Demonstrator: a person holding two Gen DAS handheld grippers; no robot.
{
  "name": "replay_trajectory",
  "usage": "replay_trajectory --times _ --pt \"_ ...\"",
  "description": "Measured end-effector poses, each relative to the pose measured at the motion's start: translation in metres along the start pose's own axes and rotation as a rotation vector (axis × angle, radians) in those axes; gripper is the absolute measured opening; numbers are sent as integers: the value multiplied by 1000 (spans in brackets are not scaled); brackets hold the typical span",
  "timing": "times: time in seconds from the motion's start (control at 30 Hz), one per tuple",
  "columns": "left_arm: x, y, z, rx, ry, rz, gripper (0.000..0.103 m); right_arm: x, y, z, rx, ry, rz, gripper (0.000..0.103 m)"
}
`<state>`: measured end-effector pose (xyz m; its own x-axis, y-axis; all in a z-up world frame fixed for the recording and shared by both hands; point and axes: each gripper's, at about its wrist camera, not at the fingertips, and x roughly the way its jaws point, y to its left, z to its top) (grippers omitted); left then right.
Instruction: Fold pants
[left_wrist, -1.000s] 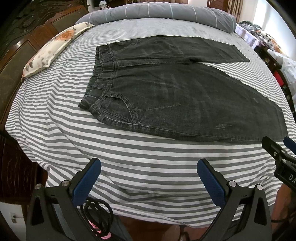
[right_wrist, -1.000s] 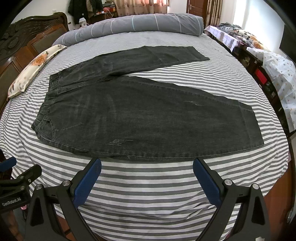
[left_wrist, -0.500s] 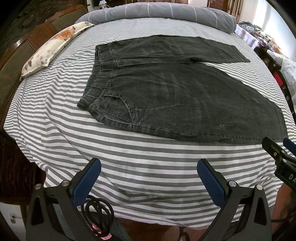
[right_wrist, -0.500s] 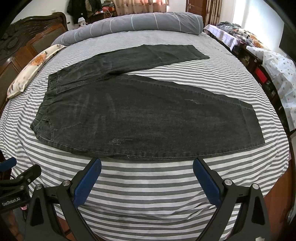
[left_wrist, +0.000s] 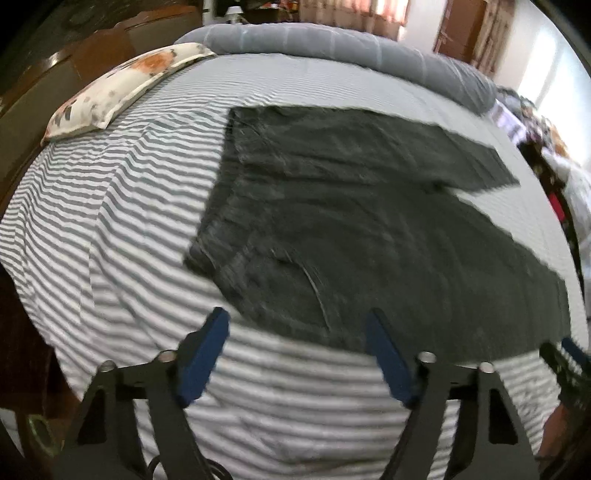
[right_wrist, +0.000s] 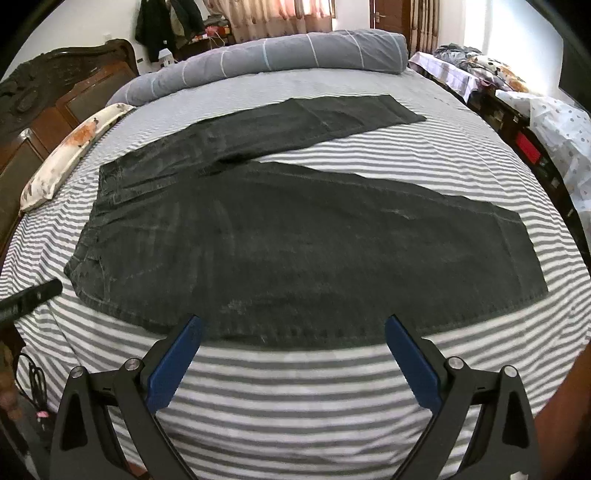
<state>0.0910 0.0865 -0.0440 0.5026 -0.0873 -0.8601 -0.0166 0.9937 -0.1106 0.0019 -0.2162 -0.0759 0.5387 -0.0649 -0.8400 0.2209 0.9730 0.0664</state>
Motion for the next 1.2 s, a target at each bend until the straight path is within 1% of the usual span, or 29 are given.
replay_trajectory --times 0.07,0.17,0.2,0.3,0.4,0.43,0.47,0.5,0.57,0.63,0.67,0.77,0.87,1.0,1.1,1.2 --pt "6 12 15 -16 -23 -11 63 7 2 5 -2 -11 -2 98" --pt "19 31 46 -28 -57 -9 56 22 6 14 -8 -10 -14 98" --pt "25 38 59 -27 -71 -8 55 28 7 19 -10 -3 -16 98" --pt "41 53 85 -39 -93 3 55 48 9 34 -15 11 -27 98" --pt "64 69 110 -88 -93 -33 53 66 12 49 -12 16 -44 98" --pt "71 72 117 -99 -91 -48 52 79 16 61 -6 19 -46 98" --pt "79 75 123 -108 -88 -66 51 79 16 61 -6 19 -46 98" --pt "85 76 126 -109 -82 -77 50 84 17 64 -3 20 -45 98" --pt "100 77 131 -116 -71 -100 43 97 22 72 5 26 -31 98" --pt "114 79 132 -129 -51 -108 38 111 32 78 -5 28 -25 98" --pt "120 80 132 -133 -43 -117 35 111 32 78 -5 28 -25 98" --pt "132 81 131 -131 -21 -159 31 121 41 81 -27 21 -28 98" --pt "144 79 134 -118 2 -164 31 130 47 83 -40 8 -20 98" --pt "158 85 136 -177 29 -252 31 140 50 84 -35 0 -22 98" --pt "162 86 140 -195 31 -279 31 147 50 82 -25 2 -19 98" --pt "167 90 148 -242 32 -317 31 153 51 80 -22 12 -17 98"
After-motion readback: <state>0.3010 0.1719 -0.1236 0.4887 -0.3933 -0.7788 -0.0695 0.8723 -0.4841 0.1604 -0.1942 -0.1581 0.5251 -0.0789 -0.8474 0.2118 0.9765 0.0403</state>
